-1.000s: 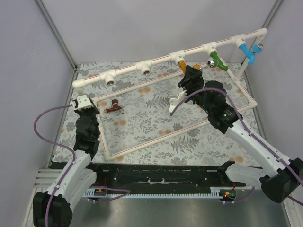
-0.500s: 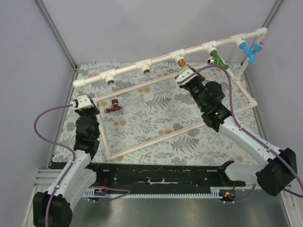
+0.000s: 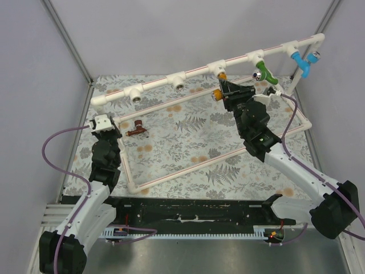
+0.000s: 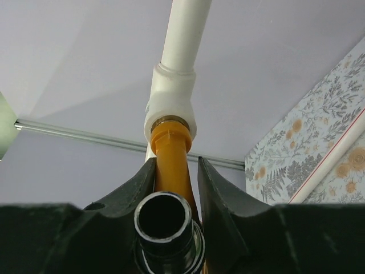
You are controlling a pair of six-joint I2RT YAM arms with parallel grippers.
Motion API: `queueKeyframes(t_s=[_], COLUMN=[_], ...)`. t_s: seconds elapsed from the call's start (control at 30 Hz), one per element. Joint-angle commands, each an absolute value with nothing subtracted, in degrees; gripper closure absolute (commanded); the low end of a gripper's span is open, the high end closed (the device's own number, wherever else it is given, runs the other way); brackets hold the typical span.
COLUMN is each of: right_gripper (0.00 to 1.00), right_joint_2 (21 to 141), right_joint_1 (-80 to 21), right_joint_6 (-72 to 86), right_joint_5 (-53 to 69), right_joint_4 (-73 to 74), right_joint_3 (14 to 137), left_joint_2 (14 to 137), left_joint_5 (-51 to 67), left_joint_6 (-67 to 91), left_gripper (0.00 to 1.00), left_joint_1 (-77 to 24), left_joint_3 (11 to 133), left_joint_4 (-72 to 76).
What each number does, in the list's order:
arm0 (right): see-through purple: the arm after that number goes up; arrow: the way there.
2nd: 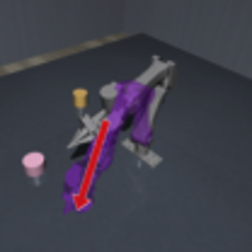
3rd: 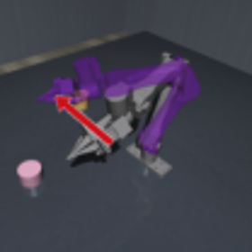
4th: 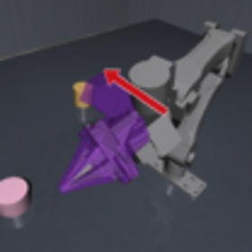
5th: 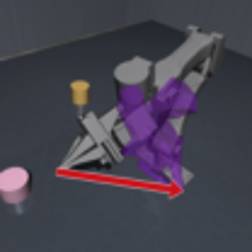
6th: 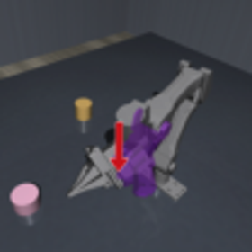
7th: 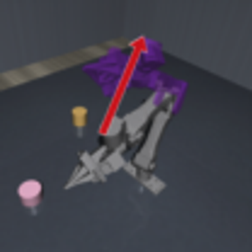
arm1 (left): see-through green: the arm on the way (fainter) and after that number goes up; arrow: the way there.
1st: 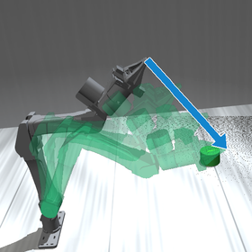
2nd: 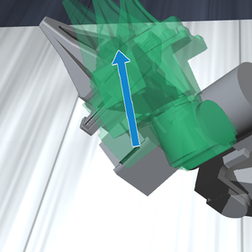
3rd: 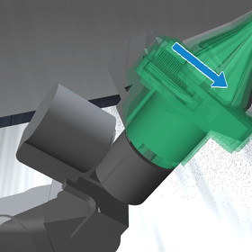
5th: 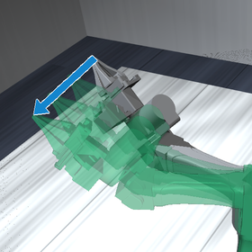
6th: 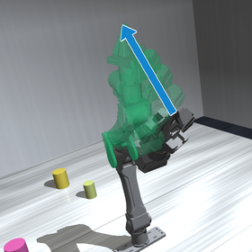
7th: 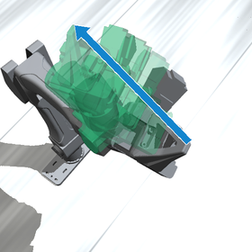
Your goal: Install the water faucets
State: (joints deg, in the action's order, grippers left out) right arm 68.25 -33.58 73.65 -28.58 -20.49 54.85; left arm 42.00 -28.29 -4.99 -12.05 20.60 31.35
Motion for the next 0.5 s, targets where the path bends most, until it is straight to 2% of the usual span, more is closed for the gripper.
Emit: queueKeyframes(t_s=[0.0,0.17,0.33,0.47], right_gripper=[0.55,0.3,0.21,0.21], right_joint_2=[65.1,59.9,53.0,49.0], right_joint_1=[-30.6,-30.6,-30.5,-30.6], right_joint_6=[72.1,45.7,13.3,-20.0], right_joint_5=[-37.8,-29.9,-17.3,-0.2], right_joint_4=[-24.1,-29.8,-24.6,-10.5], right_joint_3=[54.2,51.6,52.3,55.9], left_joint_2=[41.7,41.7,41.6,41.5], left_joint_5=[-27.2,-27.2,-27.0,-26.8], left_joint_6=[-4.7,-4.6,-4.5,-4.3], left_gripper=[0.98,0.98,0.98,0.98], left_joint_1=[-12.5,-12.5,-12.6,-12.6], left_joint_3=[22.3,22.3,22.3,22.4], left_joint_4=[33.7,33.6,33.5,33.5])
